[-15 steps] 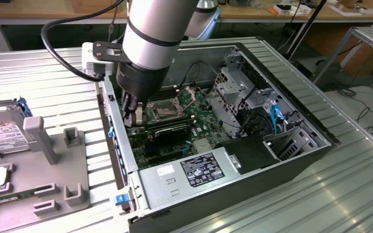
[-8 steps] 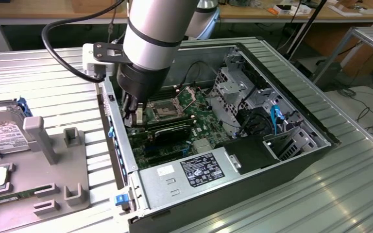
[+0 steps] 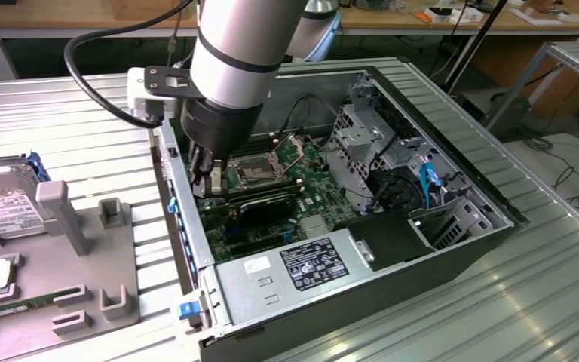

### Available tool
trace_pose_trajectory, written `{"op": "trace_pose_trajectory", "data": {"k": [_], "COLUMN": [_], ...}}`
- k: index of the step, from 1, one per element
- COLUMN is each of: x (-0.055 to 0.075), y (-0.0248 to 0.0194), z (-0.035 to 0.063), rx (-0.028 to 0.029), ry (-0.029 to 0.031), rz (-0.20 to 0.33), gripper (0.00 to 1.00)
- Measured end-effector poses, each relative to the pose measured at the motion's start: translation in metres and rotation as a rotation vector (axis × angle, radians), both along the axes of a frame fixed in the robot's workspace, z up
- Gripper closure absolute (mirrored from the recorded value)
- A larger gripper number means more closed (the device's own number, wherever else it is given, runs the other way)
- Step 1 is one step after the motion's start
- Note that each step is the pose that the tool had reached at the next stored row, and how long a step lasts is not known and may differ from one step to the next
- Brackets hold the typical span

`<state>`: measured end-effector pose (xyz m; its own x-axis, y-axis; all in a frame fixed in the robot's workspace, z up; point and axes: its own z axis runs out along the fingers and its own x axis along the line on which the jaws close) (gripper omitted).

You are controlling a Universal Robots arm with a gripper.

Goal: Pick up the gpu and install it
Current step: 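Press down on the gpu until it lock into place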

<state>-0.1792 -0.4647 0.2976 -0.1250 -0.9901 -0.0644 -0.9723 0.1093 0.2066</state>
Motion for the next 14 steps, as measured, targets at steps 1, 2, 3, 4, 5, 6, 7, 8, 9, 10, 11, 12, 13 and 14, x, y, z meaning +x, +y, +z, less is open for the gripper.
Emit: {"op": "trace_pose_trajectory", "data": {"k": [1,2,3,4,5,6,7,8,9,10,11,12,13,14], "x": [0.0,0.0,0.0,0.0,0.0,0.0,0.0,0.0,0.0,0.0,0.0,0.0,0.0,0.0], "y": [0.0,0.0,0.0007,0.0002,0.0001,0.0,0.0,0.0001,0.0,0.0,0.0,0.0,0.0,0.0], "z": [-0.0001,-0.0001,0.0023,0.0041,0.0075,0.0103,0.0109,0.0109,0.0112,0.0125,0.0144,0.0182,0.0224,0.0262], "rx": [0.0002,0.0002,-0.0029,0.0013,0.0023,0.0007,0.0009,0.0016,0.0015,0.001,0.0011,0.0013,0.0012,0.0013], "ry": [-0.0001,-0.0001,0.0022,0.0006,0.0011,0.0023,0.0021,0.0021,0.0023,0.0027,0.0027,0.0033,0.0046,0.006], "rz": [0.0,0.0,-0.001,-0.003,-0.004,-0.004,-0.004,-0.004,-0.004,-0.004,-0.004,-0.004,-0.004,-0.005], "gripper": [0.89,0.89,0.89,0.89,0.89,0.89,0.89,0.89,0.89,0.89,0.89,0.89,0.89,0.89]}}
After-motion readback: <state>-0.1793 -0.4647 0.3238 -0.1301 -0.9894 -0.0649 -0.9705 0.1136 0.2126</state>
